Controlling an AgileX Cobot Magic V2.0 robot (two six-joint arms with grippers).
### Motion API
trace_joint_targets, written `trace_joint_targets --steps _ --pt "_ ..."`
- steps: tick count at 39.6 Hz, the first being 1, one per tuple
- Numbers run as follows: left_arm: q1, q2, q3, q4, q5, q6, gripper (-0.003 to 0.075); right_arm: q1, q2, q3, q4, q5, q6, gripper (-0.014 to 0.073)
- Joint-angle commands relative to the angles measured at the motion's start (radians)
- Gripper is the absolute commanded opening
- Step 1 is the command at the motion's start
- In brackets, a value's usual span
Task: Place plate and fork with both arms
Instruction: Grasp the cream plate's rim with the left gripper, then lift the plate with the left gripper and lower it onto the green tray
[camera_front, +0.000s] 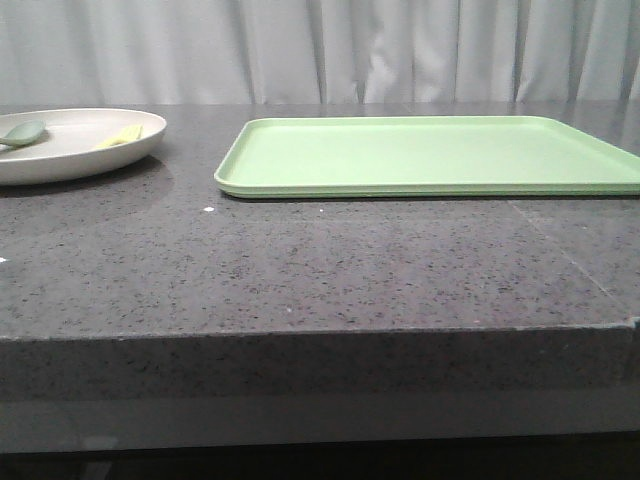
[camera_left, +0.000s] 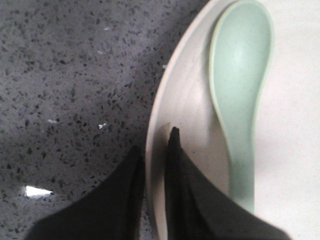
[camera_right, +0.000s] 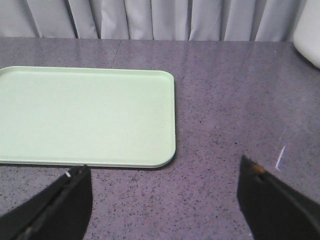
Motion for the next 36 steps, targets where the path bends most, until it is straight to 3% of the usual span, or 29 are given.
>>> trace_joint_targets --steps 1,4,19,36 --pt "-0.006 -0.058 -0.032 -0.016 -0.018 0.004 0.0021 0.001 0.011 -0.032 -0.014 -0.075 -0.01 0.0614" --pt "-0.006 -0.058 -0.032 -0.014 -0.023 0.004 -0.0018 0.001 0.011 -0.032 -0.014 -0.075 -0.01 0.0614" --pt "-0.008 -0.08 -0.048 -0.095 -0.002 0.002 -0.0018 0.001 0.011 -0.032 -0.014 -0.075 -0.01 0.0614" --pt "-0.115 -0.114 -0.11 -0.127 0.054 -0.172 -0.0018 0.001 0.011 -0.032 -0.014 -0.075 -0.01 0.0614"
